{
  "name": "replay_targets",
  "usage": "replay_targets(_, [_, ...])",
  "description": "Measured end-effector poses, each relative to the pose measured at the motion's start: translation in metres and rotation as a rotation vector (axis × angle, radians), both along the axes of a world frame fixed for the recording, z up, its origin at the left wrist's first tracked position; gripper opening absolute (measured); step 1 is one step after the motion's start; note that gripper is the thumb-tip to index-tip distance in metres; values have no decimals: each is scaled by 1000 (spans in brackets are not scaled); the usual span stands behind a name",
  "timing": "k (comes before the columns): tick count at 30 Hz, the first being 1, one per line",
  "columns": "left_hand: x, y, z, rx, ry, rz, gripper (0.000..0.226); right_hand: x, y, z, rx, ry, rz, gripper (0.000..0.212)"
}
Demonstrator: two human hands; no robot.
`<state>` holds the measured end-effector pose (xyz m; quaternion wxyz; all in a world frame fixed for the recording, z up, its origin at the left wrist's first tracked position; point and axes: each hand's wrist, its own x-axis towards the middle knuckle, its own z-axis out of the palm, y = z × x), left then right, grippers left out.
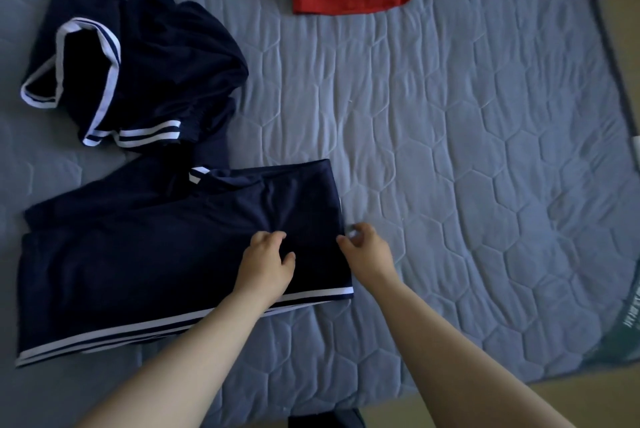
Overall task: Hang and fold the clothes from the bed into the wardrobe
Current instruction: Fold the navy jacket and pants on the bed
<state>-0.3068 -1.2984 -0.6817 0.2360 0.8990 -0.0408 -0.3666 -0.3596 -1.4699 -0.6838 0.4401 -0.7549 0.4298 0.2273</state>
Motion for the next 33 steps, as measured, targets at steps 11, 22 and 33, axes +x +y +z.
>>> replay_targets(11, [41, -45, -4, -161, -130, 151, 42, -20, 4, -14, 125, -20, -10, 26])
replay_targets(22, [102, -114, 6, 238, -200, -934, 48, -38, 6, -13, 171, -65, 32, 12])
replay_targets(33, [91, -124, 55, 40, -319, -985, 16, -54, -75, 30, -196, -25, 44, 16])
